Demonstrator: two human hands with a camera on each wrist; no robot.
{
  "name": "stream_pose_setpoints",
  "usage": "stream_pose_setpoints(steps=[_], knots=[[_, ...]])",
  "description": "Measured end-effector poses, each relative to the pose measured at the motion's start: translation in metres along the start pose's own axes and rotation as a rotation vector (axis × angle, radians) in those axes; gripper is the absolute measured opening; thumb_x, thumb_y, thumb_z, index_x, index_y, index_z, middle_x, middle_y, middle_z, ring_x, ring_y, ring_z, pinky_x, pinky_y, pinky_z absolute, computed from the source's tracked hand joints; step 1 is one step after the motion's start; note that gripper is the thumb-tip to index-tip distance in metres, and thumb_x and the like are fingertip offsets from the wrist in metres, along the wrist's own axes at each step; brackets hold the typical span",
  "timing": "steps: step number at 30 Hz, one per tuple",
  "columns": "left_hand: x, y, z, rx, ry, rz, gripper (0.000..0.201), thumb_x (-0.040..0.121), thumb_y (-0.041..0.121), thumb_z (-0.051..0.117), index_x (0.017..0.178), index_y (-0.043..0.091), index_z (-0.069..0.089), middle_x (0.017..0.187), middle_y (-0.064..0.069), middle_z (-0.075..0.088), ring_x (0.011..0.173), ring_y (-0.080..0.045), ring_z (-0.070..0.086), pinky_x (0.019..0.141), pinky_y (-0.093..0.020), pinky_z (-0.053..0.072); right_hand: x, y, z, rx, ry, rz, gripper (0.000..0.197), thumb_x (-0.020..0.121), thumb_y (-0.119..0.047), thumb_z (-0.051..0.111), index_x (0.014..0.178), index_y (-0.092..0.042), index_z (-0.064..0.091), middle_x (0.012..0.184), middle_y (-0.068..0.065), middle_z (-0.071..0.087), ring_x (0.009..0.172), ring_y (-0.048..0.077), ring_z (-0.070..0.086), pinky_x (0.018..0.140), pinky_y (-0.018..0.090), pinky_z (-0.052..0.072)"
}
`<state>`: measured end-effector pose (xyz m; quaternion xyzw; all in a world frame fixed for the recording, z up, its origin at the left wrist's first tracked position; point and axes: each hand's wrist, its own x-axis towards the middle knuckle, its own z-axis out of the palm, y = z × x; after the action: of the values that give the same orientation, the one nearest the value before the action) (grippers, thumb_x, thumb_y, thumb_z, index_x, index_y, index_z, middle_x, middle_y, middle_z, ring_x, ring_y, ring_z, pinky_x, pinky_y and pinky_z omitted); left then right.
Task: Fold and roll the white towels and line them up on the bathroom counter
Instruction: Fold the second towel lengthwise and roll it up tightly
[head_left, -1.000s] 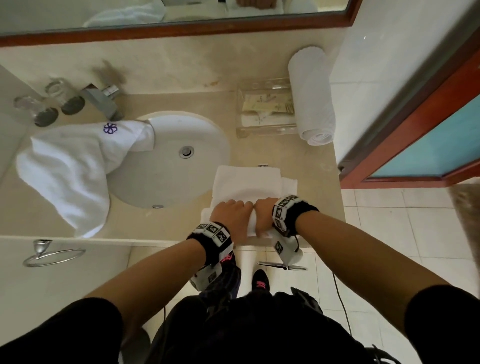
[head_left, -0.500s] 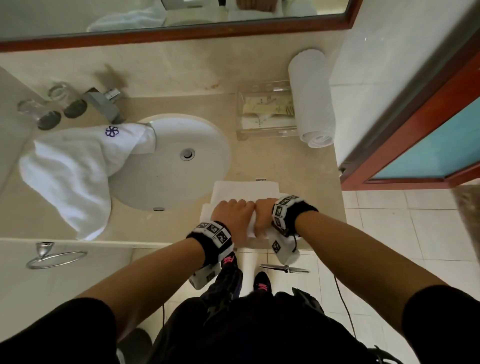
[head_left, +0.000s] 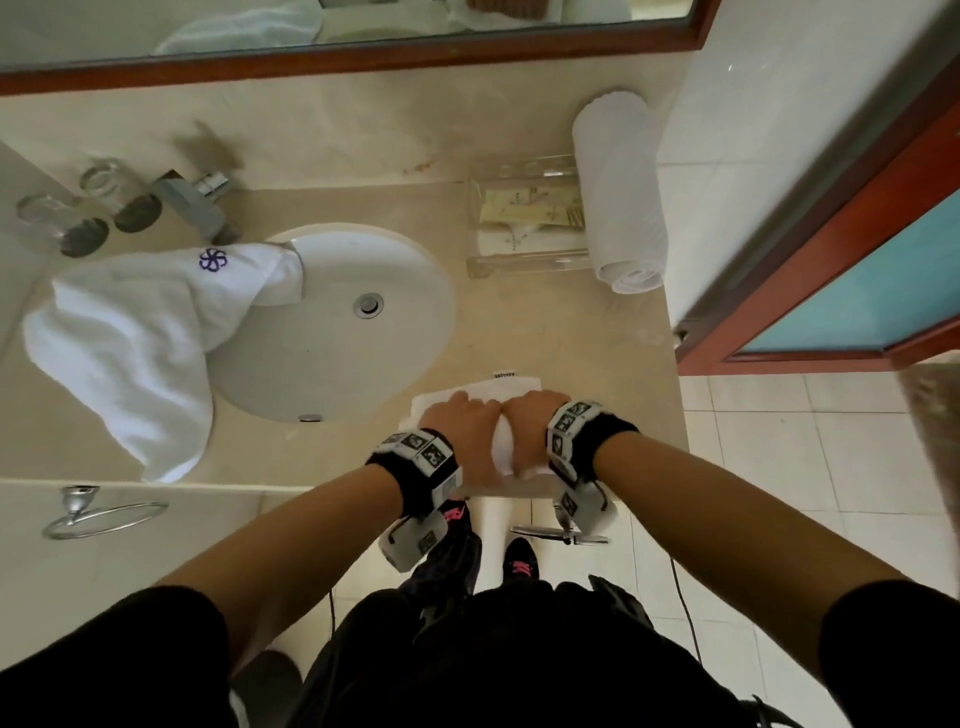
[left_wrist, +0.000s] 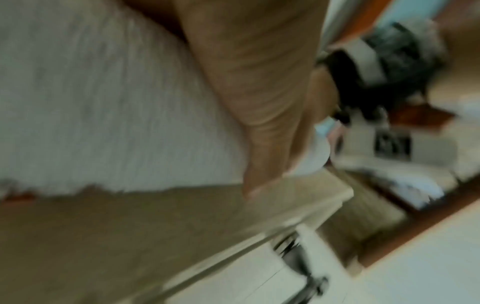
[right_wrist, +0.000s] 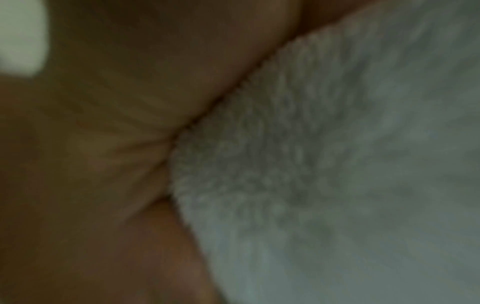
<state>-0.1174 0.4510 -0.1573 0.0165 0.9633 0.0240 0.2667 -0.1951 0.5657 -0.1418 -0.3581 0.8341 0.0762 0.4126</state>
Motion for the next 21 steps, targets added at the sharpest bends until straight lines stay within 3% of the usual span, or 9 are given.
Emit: stream_pose_setpoints(steps=[2, 4, 6, 8, 10, 11, 15, 18, 21], knots=[[-0.006, 0.001, 0.002, 0.083, 0.094, 0.014, 0.077, 0.062, 0.083, 0.058, 0.11, 0.023, 0.048, 0.098, 0.002, 0.058, 0.091, -0.023, 0.057, 0.073, -0.036, 0.043, 0.036, 0.019, 0.018, 0.031, -0.052, -0.016, 0.043, 0.036, -0.045, 0.077, 0.074, -0.028, 0.066, 0.07, -0.006, 0.067, 0.062, 0.019, 0.066, 0.061, 0.04, 0.061], [-0.005, -0.003, 0.002, 0.0, 0.048, -0.021, 0.069, 0.063, 0.075, 0.065, 0.109, 0.025, 0.049, 0.097, 0.002, 0.062, 0.088, -0.023, 0.062, 0.072, -0.035, 0.048, 0.045, 0.02, 0.023, 0.011, -0.088, -0.038, 0.058, 0.034, -0.053, 0.081, 0.086, -0.036, 0.063, 0.077, -0.012, 0.064, 0.063, 0.012, 0.064, 0.061, 0.034, 0.06], [0.003, -0.01, -0.008, -0.101, -0.082, -0.032, 0.064, 0.062, 0.065, 0.072, 0.111, 0.028, 0.055, 0.098, 0.002, 0.067, 0.086, -0.024, 0.066, 0.073, -0.034, 0.052, 0.018, 0.001, 0.017, 0.0, 0.071, -0.055, 0.058, 0.051, -0.05, 0.081, 0.104, -0.035, 0.063, 0.094, -0.007, 0.066, 0.08, 0.016, 0.065, 0.074, 0.033, 0.056], [0.013, -0.016, -0.017, -0.254, -0.261, -0.024, 0.048, 0.058, 0.055, 0.075, 0.095, 0.027, 0.064, 0.098, -0.004, 0.071, 0.085, -0.026, 0.068, 0.078, -0.036, 0.056, -0.005, -0.009, 0.025, -0.086, 0.271, -0.043, 0.07, 0.068, -0.046, 0.074, 0.129, -0.022, 0.049, 0.12, 0.003, 0.056, 0.106, 0.026, 0.056, 0.09, 0.042, 0.044], [0.022, -0.019, -0.02, -0.361, -0.377, -0.028, 0.039, 0.056, 0.048, 0.082, 0.08, 0.024, 0.065, 0.095, -0.01, 0.072, 0.084, -0.028, 0.068, 0.083, -0.04, 0.056, -0.014, -0.013, 0.035, -0.147, 0.382, -0.031, 0.075, 0.076, -0.046, 0.069, 0.136, -0.016, 0.037, 0.13, 0.007, 0.049, 0.115, 0.031, 0.049, 0.094, 0.045, 0.038], [0.024, -0.017, -0.019, -0.339, -0.401, -0.06, 0.04, 0.059, 0.045, 0.085, 0.084, 0.02, 0.066, 0.095, -0.008, 0.071, 0.083, -0.025, 0.066, 0.082, -0.037, 0.056, -0.01, -0.009, 0.04, -0.121, 0.378, -0.034, 0.075, 0.075, -0.049, 0.068, 0.136, -0.017, 0.038, 0.128, 0.007, 0.051, 0.114, 0.03, 0.051, 0.092, 0.044, 0.039], [0.014, -0.004, -0.014, -0.213, -0.232, -0.104, 0.058, 0.065, 0.055, 0.077, 0.109, 0.021, 0.062, 0.1, 0.001, 0.066, 0.086, -0.02, 0.063, 0.078, -0.032, 0.053, 0.005, 0.006, 0.016, -0.02, 0.201, -0.052, 0.067, 0.052, -0.059, 0.077, 0.11, -0.032, 0.057, 0.1, -0.003, 0.066, 0.087, 0.021, 0.065, 0.073, 0.031, 0.048], [0.0, -0.003, -0.008, 0.064, 0.051, 0.01, 0.074, 0.074, 0.064, 0.062, 0.132, 0.022, 0.041, 0.119, 0.0, 0.056, 0.105, -0.026, 0.056, 0.088, -0.039, 0.045, 0.004, 0.011, -0.005, 0.146, 0.046, -0.051, 0.038, 0.048, -0.043, 0.076, 0.076, -0.023, 0.061, 0.074, -0.001, 0.065, 0.063, 0.019, 0.063, 0.055, 0.03, 0.052], [-0.003, -0.007, 0.002, 0.13, 0.157, 0.017, 0.079, 0.079, 0.067, 0.054, 0.14, 0.021, 0.034, 0.125, -0.003, 0.053, 0.109, -0.029, 0.054, 0.091, -0.041, 0.039, 0.005, 0.012, -0.004, 0.223, 0.081, -0.072, 0.039, 0.046, -0.042, 0.075, 0.077, -0.022, 0.061, 0.072, -0.001, 0.065, 0.063, 0.021, 0.064, 0.06, 0.036, 0.06]])
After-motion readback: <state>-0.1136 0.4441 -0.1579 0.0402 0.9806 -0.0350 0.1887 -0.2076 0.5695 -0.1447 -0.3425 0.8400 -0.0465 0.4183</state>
